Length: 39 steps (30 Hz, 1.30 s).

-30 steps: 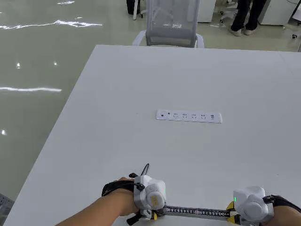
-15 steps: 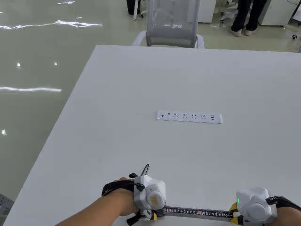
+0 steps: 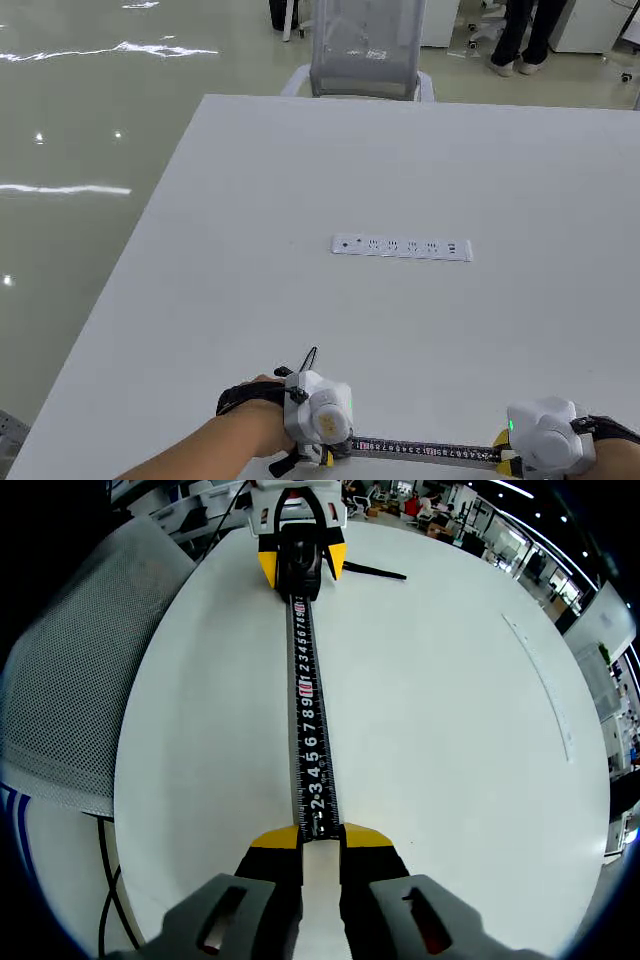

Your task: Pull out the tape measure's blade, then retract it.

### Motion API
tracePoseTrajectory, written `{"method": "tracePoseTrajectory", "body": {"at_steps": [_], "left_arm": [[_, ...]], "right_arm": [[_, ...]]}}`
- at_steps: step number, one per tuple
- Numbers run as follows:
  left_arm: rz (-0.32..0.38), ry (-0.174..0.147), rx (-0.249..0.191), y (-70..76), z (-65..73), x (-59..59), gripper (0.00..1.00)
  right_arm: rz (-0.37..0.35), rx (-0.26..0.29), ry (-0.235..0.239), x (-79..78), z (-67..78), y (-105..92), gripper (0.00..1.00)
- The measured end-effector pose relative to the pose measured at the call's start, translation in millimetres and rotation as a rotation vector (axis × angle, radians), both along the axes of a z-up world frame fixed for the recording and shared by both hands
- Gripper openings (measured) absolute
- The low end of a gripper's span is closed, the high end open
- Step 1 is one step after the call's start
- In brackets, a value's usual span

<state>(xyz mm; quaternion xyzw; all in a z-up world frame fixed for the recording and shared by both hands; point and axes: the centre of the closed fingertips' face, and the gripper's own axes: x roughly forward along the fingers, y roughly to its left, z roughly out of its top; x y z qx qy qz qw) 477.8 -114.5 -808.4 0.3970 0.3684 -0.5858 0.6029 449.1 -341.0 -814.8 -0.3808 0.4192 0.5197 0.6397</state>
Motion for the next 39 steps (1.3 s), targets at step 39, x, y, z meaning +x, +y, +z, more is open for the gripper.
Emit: {"method": "tracePoseTrajectory", "body": {"at_steps": [39], "left_arm": [[-0.004,-0.006,0.004,0.1,-0.5,0.3,0.39]], "right_arm": [[-0.016,-0.024,-0.009,-0.8,1.2,-15.2,0.12]]}}
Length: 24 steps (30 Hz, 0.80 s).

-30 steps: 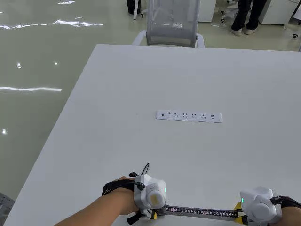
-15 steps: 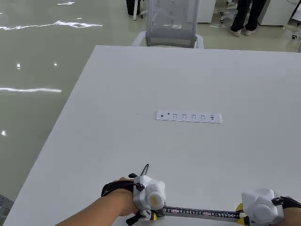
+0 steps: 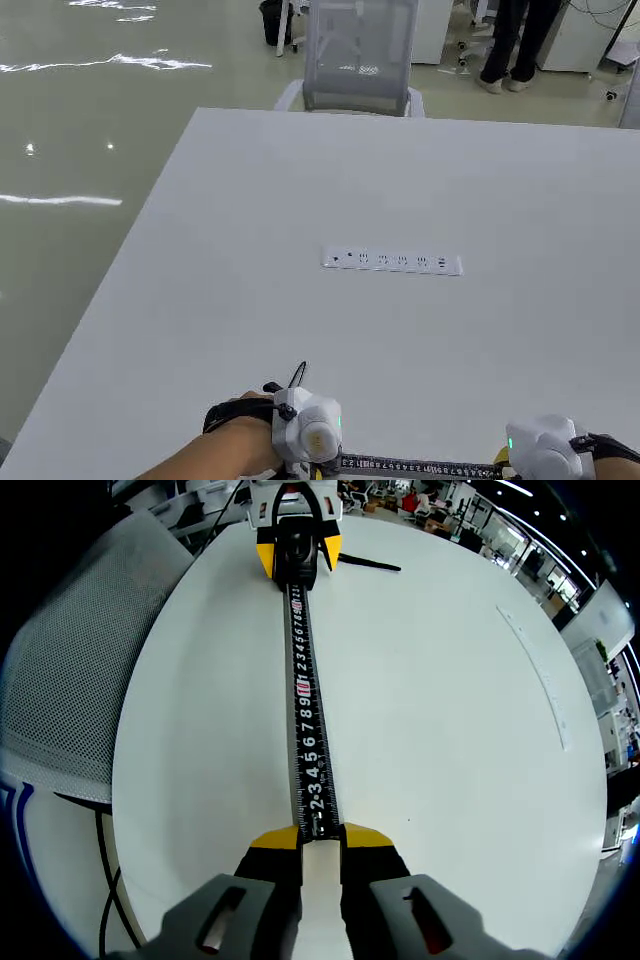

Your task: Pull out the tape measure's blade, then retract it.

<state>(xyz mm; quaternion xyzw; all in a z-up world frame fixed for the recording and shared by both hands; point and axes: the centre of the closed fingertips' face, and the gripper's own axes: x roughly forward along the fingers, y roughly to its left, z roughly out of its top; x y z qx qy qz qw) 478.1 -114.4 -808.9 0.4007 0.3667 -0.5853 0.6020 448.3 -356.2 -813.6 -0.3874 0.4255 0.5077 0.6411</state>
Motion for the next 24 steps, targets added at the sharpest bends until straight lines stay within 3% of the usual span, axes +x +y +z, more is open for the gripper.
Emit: {"method": "tracePoseTrajectory", "body": {"at_steps": [4,15,24], "left_arm": [[-0.003,-0.005,0.002,0.2,-0.1,-0.2,0.39],[-0.010,-0.008,0.005,0.5,-1.3,-0.3,0.39],[-0.014,-0.012,0.000,0.0,-1.5,0.0,0.39]], "right_arm": [[-0.052,0.019,0.010,0.1,-0.1,0.6,0.13],[-0.052,0.022,-0.003,-2.1,-0.4,0.7,0.15],[0.004,-0.016,-0.037,-1.7,0.1,1.4,0.16]]}}
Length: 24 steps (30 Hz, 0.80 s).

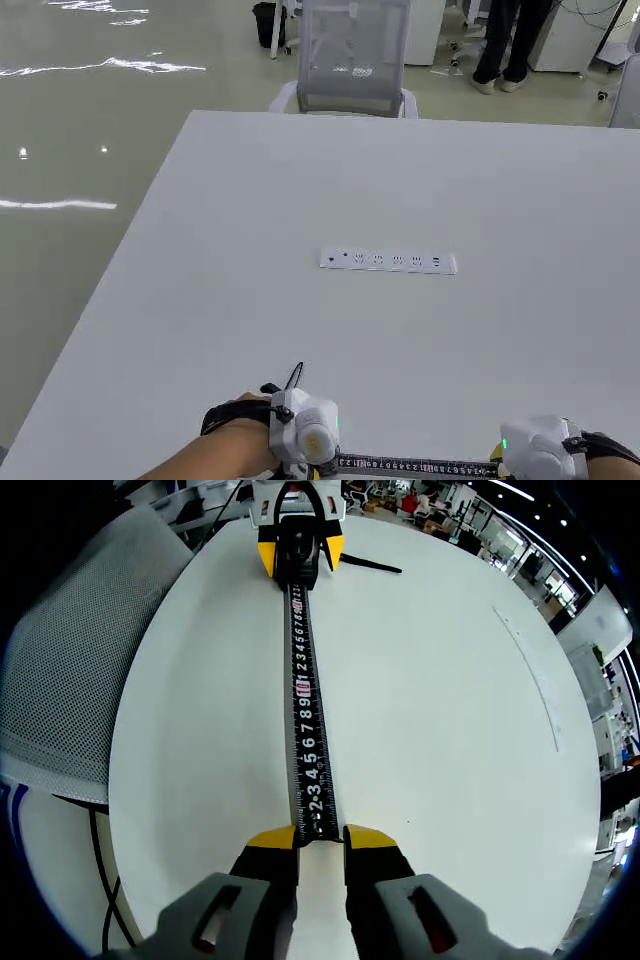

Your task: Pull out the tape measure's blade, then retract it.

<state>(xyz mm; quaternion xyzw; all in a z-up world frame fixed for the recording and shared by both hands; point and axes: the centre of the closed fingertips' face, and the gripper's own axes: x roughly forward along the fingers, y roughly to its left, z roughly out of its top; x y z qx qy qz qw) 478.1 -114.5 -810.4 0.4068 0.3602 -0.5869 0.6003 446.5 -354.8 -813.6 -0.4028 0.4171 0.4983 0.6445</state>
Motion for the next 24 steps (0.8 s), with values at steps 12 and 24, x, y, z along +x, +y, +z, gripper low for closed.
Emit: {"method": "tracePoseTrajectory", "body": {"at_steps": [12,24], "left_arm": [[-0.006,-0.013,0.003,-0.4,0.1,-0.7,0.40],[0.001,-0.011,0.004,-0.3,0.7,-1.1,0.40]], "right_arm": [[-0.232,0.106,-0.089,25.2,23.3,0.5,0.51],[-0.512,0.208,-0.128,14.1,30.8,-26.2,0.80]]}}
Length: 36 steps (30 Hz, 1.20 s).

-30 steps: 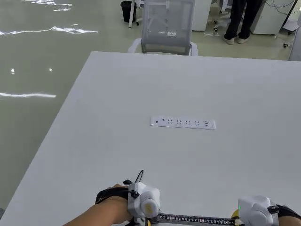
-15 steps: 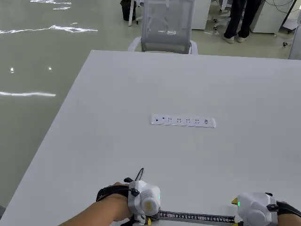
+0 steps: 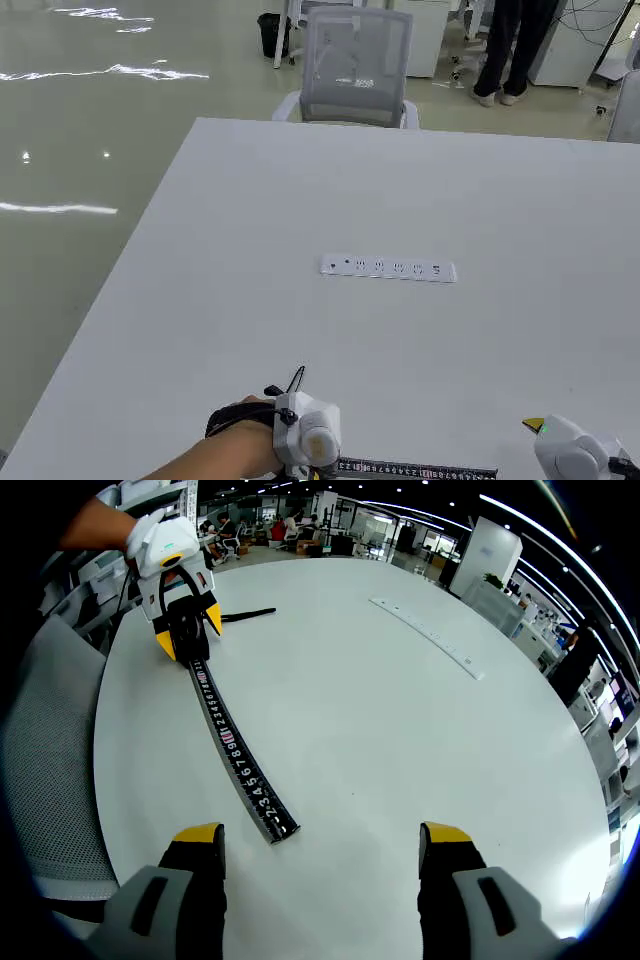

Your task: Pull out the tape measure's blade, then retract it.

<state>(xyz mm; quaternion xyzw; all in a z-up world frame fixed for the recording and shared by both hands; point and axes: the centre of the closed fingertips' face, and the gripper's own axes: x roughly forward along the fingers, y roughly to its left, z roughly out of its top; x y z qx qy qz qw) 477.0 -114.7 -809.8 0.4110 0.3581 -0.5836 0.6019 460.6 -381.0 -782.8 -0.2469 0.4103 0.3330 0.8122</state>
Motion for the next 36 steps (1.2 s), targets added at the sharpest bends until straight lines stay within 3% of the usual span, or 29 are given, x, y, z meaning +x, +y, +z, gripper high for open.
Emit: {"method": "tracePoseTrajectory", "body": {"at_steps": [5,7,9,12,15,19,21,23,25,26,28,30,36], "left_arm": [[0.064,0.018,-0.030,3.2,-0.9,2.0,0.43],[0.066,0.032,-0.068,2.7,2.4,0.2,0.55],[0.122,0.036,-0.117,2.1,7.7,4.0,0.69],[0.185,0.028,-0.164,6.6,16.5,12.6,0.79],[0.241,0.028,-0.194,16.3,22.3,17.3,0.90],[0.303,0.032,-0.229,34.5,29.1,17.2,0.98],[0.350,0.029,-0.276,44.1,36.2,18.2,0.99],[0.403,0.051,-0.333,54.9,46.1,14.5,0.99],[0.454,0.106,-0.393,64.9,53.9,5.2,0.99],[0.461,0.092,-0.403,71.5,56.6,4.8,0.99],[0.483,0.034,-0.408,89.8,62.0,5.2,0.99],[0.540,0.028,-0.449,103.1,70.6,2.2,0.99],[0.636,-0.020,-0.504,141.2,86.6,-6.0,0.99]], "right_arm": [[-0.020,0.001,-0.005,-11.1,-0.8,-1.7,0.84],[-0.030,0.011,-0.007,-14.2,-0.7,-0.8,0.85],[-0.041,0.013,-0.009,-16.7,-1.1,-0.7,0.86],[-0.059,0.020,-0.011,-18.0,-2.2,-2.0,0.88],[-0.080,0.028,-0.011,-19.3,-1.4,-2.5,0.92],[-0.115,0.049,-0.020,-21.2,4.2,-3.4,0.98],[-0.131,0.067,-0.032,-22.1,7.8,-3.2,1.00],[-0.143,0.077,-0.046,-25.0,12.9,-1.4,1.00],[-0.175,0.064,-0.090,-23.6,17.8,-6.2,1.00],[-0.174,0.069,-0.101,-24.1,19.1,-6.1,1.00],[-0.195,0.086,-0.116,-26.7,23.8,-7.6,1.00],[-0.213,0.089,-0.133,-28.7,28.3,-10.3,1.00],[-0.261,0.127,-0.144,-38.6,36.7,-15.7,1.00]]}}
